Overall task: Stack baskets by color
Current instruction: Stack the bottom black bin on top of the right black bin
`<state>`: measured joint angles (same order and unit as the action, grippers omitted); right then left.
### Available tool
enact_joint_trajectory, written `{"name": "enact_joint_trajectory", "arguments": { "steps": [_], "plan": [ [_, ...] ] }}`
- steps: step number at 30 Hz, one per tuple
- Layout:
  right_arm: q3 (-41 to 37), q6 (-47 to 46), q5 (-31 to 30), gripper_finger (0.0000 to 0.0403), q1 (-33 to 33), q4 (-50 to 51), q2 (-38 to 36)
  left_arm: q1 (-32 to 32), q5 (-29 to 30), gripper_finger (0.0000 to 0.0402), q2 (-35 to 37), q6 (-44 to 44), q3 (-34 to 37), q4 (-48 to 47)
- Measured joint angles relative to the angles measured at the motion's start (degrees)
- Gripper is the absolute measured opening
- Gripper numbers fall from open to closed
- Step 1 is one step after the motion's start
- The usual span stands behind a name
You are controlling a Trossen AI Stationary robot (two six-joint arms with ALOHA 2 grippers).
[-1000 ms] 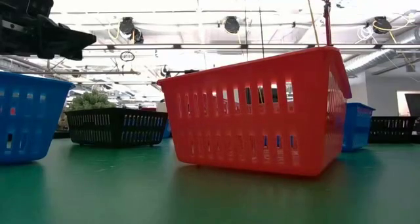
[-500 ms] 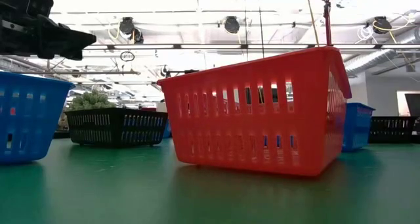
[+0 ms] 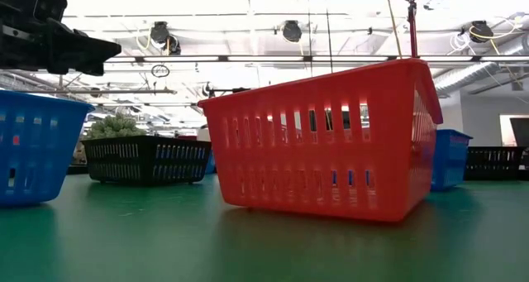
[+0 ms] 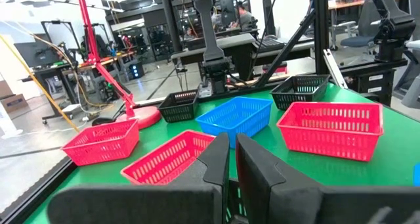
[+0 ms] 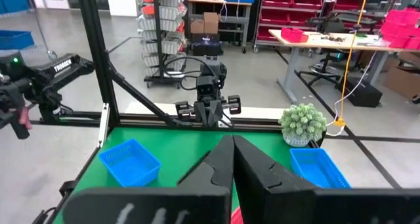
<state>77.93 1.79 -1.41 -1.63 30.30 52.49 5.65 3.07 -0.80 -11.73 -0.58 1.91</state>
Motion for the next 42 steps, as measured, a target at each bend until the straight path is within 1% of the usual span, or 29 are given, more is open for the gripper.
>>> {"name": "enact_joint_trajectory", "arguments": {
  "steps": [5, 11, 15, 19, 22, 26, 32, 35, 42],
  "plan": [
    [0.00, 0.75, -0.33, 0.0000, 0.03, 0.00, 0.00, 0.00, 0.00, 0.0031, 0.02, 1.42, 0.00, 1.76],
    [0.00, 2.25, -0.39, 0.0000, 0.04, 0.04, 0.00, 0.00, 0.01, 0.0031, 0.00, 10.04, 0.00, 4.63],
    [0.00, 2.53, -0.44, 0.0000, 0.04, 0.31, -0.02, 0.00, 0.04, 0.0031, 0.00, 18.21, 0.01, 7.34],
    [0.00, 2.59, -0.44, 0.0000, 0.04, 2.41, -0.02, 0.01, 0.06, 0.0030, -0.32, 19.21, -1.51, 6.91],
    [0.00, 2.57, -0.44, 0.0000, 0.04, 3.93, -0.02, 0.02, 2.05, 0.0030, -2.15, 19.28, -4.26, 6.29],
    [0.00, 2.57, -0.44, 0.0000, 0.04, 5.32, -0.04, 0.02, 5.25, 0.0030, -6.46, 18.45, -10.47, 3.10],
    [0.00, 2.39, -0.44, 0.0000, 0.04, 5.31, -0.04, 0.02, 5.39, 0.0030, -14.83, 18.22, -24.08, -9.80],
    [0.00, 2.37, -0.38, 0.0000, 0.04, 5.29, -0.02, 0.02, 5.37, 0.0030, -19.19, 18.05, -31.28, -14.56],
    [0.00, 2.37, -0.31, 0.0000, 0.04, 5.16, -0.03, 0.07, 4.85, 0.0030, -29.15, 18.08, -46.37, -18.10]
  ]
}}
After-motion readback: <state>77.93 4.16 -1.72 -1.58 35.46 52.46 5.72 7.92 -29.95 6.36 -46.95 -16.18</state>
